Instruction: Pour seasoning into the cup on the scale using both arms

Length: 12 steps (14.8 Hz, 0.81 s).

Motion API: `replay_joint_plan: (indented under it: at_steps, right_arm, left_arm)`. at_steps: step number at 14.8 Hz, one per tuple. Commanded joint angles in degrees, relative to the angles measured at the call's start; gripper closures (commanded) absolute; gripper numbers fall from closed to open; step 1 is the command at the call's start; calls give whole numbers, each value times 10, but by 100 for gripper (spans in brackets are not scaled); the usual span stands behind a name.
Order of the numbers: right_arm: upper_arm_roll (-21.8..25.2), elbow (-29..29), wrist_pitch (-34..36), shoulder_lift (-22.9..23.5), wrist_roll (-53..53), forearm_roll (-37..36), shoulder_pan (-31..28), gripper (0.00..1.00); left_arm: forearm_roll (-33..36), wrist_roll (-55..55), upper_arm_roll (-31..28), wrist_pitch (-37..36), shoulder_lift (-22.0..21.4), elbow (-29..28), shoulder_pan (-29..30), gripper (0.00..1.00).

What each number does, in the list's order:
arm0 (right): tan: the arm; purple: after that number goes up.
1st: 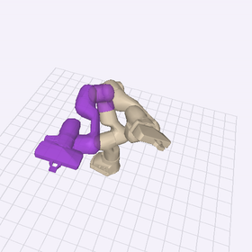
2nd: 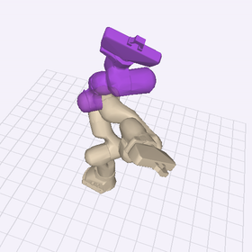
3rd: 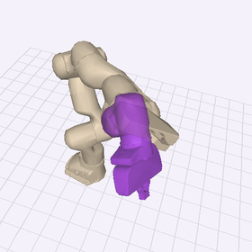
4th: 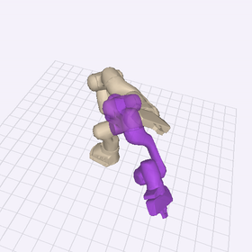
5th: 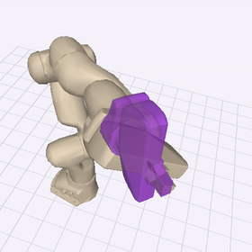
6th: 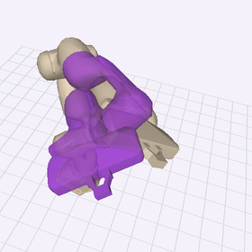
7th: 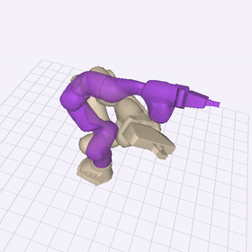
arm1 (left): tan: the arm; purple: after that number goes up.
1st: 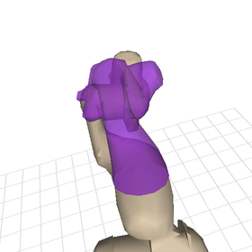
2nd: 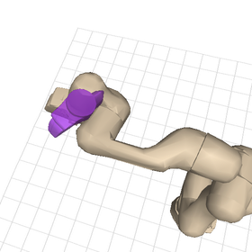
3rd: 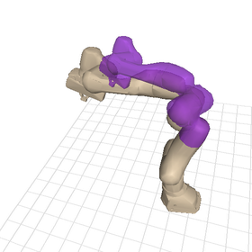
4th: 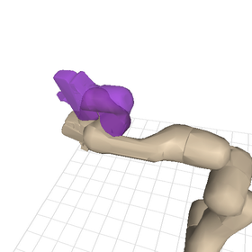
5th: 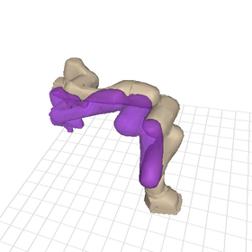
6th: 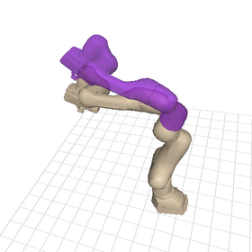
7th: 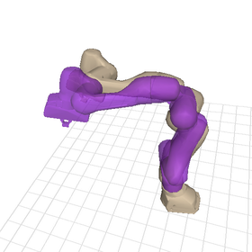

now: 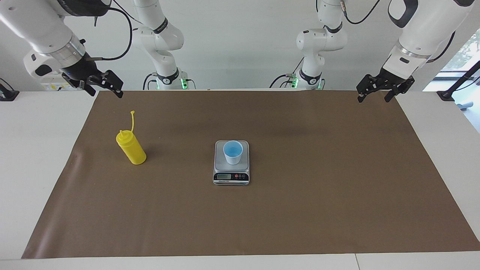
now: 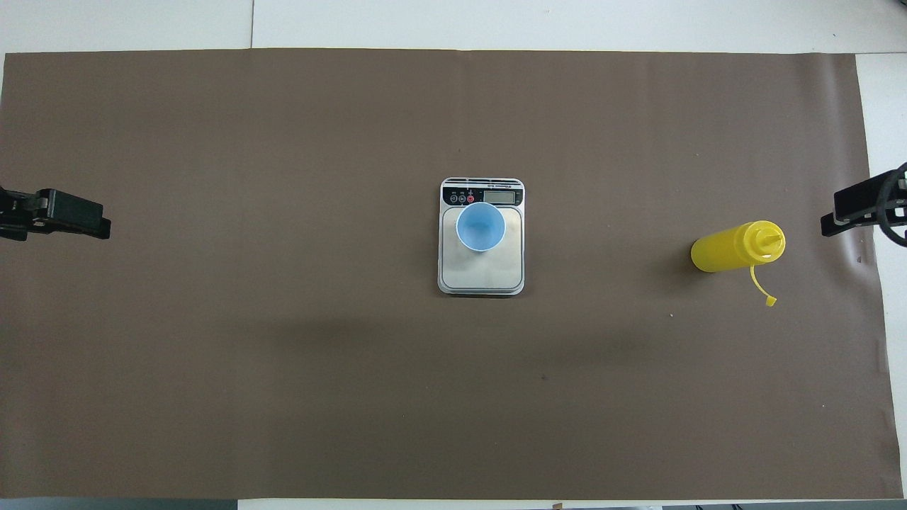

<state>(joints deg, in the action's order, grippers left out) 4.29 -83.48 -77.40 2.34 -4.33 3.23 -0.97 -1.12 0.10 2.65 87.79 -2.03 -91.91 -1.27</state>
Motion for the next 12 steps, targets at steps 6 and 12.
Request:
replay_joint_plan:
  at_steps: [6, 12]
  right_arm:
    - [4, -100, -76, -56, 16, -35, 13, 0]
    - [12, -66, -62, -24, 42, -32, 26, 0]
  left_arm:
    - [6, -6, 3, -7, 1, 2, 4, 0]
    - [6, -6, 3, -7, 1, 2, 4, 0]
